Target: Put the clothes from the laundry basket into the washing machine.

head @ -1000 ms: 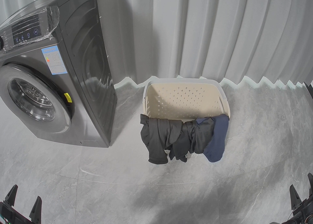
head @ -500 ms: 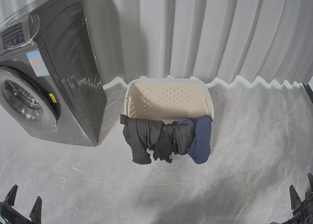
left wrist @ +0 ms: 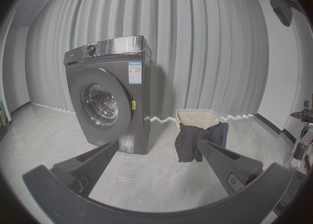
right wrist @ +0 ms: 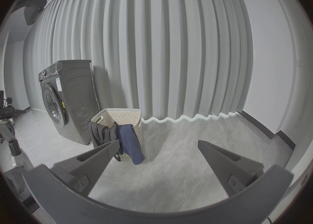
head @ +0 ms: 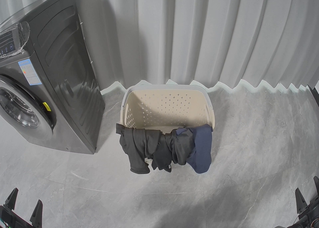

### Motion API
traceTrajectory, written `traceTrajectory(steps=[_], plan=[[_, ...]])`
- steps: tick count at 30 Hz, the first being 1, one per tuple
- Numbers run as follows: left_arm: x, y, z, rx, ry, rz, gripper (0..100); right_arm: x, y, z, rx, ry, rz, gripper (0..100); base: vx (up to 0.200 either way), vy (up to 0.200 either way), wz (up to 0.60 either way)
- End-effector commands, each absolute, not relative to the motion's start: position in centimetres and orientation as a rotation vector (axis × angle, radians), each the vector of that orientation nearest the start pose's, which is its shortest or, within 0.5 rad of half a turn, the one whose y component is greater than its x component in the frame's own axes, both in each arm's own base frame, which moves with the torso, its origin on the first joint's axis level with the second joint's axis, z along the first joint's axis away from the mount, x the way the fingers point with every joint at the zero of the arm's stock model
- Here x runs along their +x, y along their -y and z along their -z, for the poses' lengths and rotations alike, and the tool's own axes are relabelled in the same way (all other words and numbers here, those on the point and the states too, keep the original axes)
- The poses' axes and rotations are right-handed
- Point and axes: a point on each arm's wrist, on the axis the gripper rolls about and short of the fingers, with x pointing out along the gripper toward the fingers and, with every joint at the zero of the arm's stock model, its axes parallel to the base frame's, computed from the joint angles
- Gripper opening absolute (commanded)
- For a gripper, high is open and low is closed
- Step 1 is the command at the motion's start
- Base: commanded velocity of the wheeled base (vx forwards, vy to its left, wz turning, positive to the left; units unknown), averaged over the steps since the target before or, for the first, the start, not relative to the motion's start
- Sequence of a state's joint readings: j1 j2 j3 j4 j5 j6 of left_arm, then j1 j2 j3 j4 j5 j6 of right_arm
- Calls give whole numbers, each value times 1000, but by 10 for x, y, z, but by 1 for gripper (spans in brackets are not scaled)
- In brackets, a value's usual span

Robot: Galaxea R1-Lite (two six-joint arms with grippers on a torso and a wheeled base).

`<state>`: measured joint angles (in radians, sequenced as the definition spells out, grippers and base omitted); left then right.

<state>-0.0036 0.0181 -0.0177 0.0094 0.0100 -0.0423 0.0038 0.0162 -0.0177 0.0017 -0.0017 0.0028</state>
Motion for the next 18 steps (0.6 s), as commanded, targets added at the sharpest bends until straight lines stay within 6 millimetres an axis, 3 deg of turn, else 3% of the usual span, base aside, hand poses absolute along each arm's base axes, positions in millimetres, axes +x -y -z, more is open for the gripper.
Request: traceTrajectory(steps=[1,9,15,18], plan=[[-23,0,-75,-43,-6,-8,100,-23,0,-76,3,-2,-2,100,0,0,0],[-23,0,-75,-43,-6,-8,100,-23,0,-76,3,0,-3,100,0,0,0],[-23,0,-75,-43,-6,-8,100,-23,0,-76,3,0,-3,100,200,0,0],[-23,0,-75,-43,-6,-8,100,-23,0,-76,3,0,-3,100,0,0,0]])
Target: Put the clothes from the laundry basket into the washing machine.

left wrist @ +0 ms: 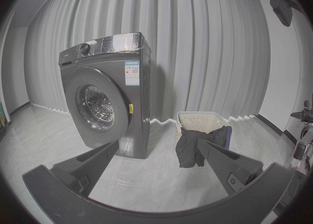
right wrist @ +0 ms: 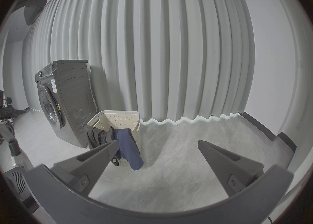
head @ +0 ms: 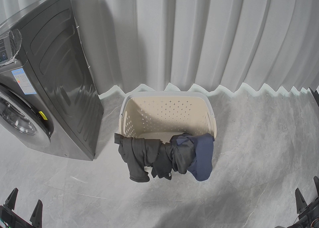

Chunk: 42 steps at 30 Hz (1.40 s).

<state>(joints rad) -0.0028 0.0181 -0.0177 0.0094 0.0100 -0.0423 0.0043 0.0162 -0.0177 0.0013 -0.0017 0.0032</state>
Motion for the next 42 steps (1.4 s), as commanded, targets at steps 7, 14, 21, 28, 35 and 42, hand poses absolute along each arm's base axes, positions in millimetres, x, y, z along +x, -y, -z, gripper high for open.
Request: traceTrajectory(steps=[7,14,21,28,35,42], plan=[[-23,0,-75,-43,-6,-8,100,-23,0,-76,3,0,-3,100,57,0,0],[-23,0,-75,-43,-6,-8,100,-23,0,-76,3,0,-2,100,143,0,0],[-23,0,-75,-43,-6,-8,100,-23,0,-76,3,0,-2,100,0,0,0],[-23,0,-75,-43,-6,-8,100,-23,0,-76,3,0,-3,100,171,0,0],[-23,0,-75,-43,-6,-8,100,-23,0,-76,3,0,-2,100,0,0,0],[-23,0,-75,-43,-6,-8,100,-23,0,-76,3,0,-3,100,171,0,0]])
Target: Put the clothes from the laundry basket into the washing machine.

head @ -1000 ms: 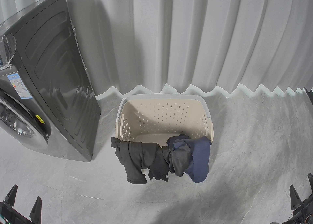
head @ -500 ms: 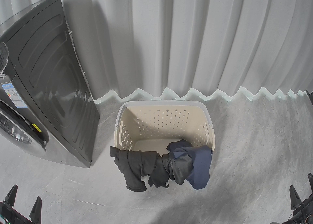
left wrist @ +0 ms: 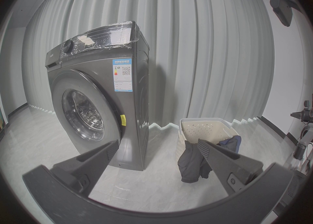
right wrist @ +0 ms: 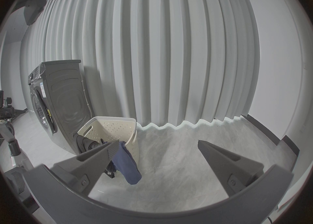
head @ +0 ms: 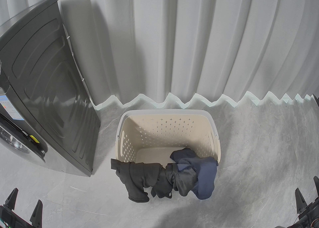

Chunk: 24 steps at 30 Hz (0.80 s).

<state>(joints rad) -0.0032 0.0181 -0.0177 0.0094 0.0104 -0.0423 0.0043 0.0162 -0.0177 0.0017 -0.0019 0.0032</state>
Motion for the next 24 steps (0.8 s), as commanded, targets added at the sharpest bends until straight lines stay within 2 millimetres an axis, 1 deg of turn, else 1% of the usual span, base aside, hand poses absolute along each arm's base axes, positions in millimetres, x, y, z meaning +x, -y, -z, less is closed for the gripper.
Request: traceTrajectory(steps=[1,9,18,24], plan=[[-23,0,-75,-43,-6,-8,100,-23,0,-76,3,0,-2,100,200,0,0],[-23,0,-75,-43,-6,-8,100,-23,0,-76,3,0,-3,100,200,0,0],[-23,0,-75,-43,-6,-8,100,-23,0,-76,3,0,-2,100,0,0,0],[-23,0,-75,-43,-6,-8,100,-23,0,-76,3,0,-2,100,200,0,0]])
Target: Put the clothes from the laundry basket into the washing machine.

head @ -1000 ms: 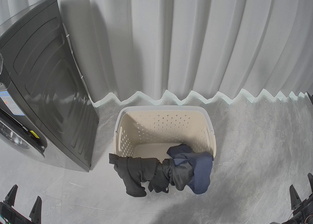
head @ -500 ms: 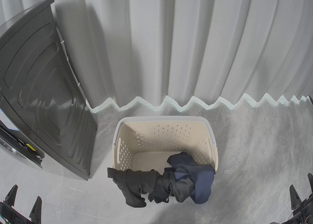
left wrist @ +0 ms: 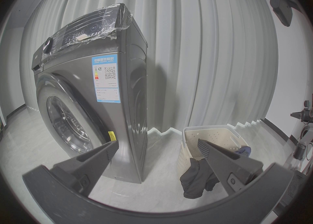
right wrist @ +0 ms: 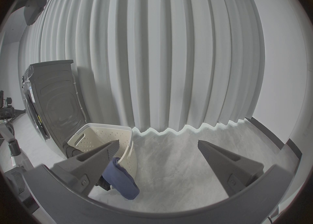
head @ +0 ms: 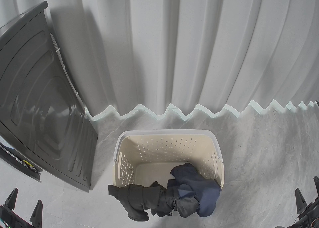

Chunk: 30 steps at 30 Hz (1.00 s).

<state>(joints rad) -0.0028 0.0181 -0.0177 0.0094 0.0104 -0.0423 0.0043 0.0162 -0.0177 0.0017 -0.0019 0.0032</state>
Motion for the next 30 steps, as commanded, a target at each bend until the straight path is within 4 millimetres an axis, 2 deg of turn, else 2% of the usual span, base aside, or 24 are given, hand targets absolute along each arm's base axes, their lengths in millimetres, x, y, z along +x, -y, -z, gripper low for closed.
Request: traceTrajectory(steps=[1,12,17,30], plan=[[-23,0,-75,-43,-6,-8,100,-23,0,-76,3,-2,-3,100,200,0,0],[-23,0,-75,-43,-6,-8,100,-23,0,-76,3,0,-3,100,18,0,0],[-23,0,-75,-43,-6,-8,100,-23,0,-76,3,0,-3,100,200,0,0],[-23,0,-75,-43,-6,-8,100,-23,0,-76,3,0,-3,100,0,0,0]])
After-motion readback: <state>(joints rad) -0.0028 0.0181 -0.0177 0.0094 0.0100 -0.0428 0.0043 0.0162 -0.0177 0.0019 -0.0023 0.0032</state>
